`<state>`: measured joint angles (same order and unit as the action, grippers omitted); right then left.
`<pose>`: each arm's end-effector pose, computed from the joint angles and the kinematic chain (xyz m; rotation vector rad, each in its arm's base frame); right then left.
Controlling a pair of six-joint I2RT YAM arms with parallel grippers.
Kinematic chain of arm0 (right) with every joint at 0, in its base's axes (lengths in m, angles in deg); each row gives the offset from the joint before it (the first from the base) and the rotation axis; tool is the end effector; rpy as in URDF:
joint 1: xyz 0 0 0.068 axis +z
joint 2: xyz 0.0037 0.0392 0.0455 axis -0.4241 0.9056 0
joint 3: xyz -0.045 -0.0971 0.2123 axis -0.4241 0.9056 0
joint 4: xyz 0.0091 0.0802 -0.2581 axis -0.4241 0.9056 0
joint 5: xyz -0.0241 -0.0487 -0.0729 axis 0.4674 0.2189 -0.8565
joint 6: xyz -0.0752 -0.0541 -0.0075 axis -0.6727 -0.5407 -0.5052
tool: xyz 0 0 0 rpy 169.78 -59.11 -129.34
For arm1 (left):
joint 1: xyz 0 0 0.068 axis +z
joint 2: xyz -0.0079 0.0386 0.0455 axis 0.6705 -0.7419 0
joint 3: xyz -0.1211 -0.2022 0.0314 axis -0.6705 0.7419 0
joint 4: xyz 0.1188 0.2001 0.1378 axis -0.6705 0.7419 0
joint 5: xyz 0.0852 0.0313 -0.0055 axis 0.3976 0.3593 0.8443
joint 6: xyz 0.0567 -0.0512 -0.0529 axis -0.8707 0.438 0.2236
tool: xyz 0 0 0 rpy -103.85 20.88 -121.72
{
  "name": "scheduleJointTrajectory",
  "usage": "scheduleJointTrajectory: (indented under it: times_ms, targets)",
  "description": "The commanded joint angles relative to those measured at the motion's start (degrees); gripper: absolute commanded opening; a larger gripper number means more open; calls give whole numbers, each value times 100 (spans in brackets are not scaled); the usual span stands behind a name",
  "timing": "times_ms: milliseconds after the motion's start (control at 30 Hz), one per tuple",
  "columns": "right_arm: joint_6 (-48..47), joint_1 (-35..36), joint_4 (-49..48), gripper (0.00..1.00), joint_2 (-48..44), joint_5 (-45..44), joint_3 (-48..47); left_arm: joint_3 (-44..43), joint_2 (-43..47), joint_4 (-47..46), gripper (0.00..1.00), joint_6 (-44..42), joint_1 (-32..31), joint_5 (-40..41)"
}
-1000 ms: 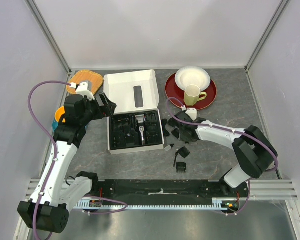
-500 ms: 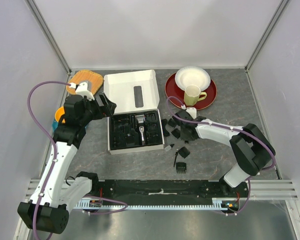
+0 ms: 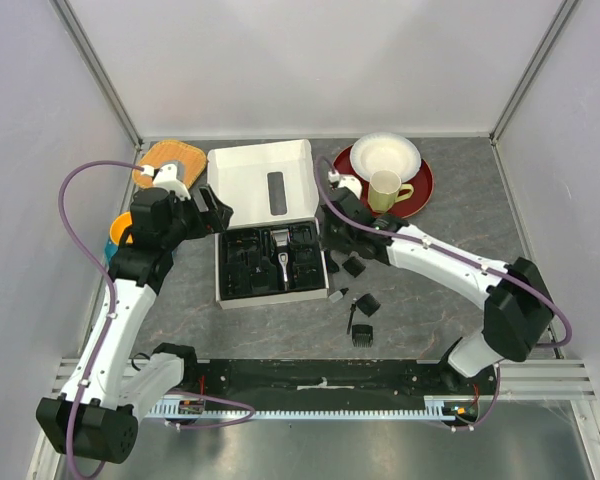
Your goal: Sort the hair-cutting tools
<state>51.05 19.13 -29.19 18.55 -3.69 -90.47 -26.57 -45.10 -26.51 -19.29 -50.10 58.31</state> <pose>0.2822 0.2435 0.1863 -0.0052 2.3965 0.3615 0.2765 -0.0492 0.2904 -0.1191 2.0157 -0.4268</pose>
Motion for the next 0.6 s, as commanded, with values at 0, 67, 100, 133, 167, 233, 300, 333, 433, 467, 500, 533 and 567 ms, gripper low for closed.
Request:
scheduleJointTrajectory:
  times_ms: [0, 67, 100, 133, 167, 233, 300, 333, 433, 467, 500, 533, 567]
  targets:
    - [-132, 270, -565, 13, 588, 54, -788, -122, 72, 10, 93, 128, 17, 52]
    - [-185, 305, -662, 15, 1026, 203, -1201, -113, 150, -8, 94, 128, 17, 131]
    - [-203, 323, -653, 15, 1186, 273, -1368, -104, 160, -17, 93, 128, 17, 166]
    - [-203, 349, -645, 16, 1336, 344, -1648, -104, 177, -8, 93, 128, 8, 236]
    - [-177, 411, -653, 16, 1624, 353, -1773, -104, 186, -8, 94, 128, 17, 263]
    - [-142, 481, -662, 15, 1898, 441, -2097, -95, 169, -8, 93, 137, 17, 342]
    - [-63, 587, -697, 16, 2214, 467, -2239, -95, 142, 27, 93, 180, 17, 395]
    - [-36, 613, -775, 15, 2303, 485, -2344, -104, 134, 36, 93, 180, 17, 456]
    - [17, 701, -934, 15, 2602, 511, -2502, -95, 142, 54, 93, 207, 25, 527]
    - [26, 719, -934, 15, 2742, 564, -2555, -86, 160, 45, 93, 216, 17, 544]
    - [69, 736, -952, 15, 2804, 573, -2599, -86, 160, 53, 93, 224, 17, 553]
    - [78, 754, -961, 16, 2857, 590, -2661, -86, 151, 54, 93, 224, 25, 571]
    - [104, 780, -970, 15, 2927, 591, -2688, -86, 151, 54, 93, 216, 17, 571]
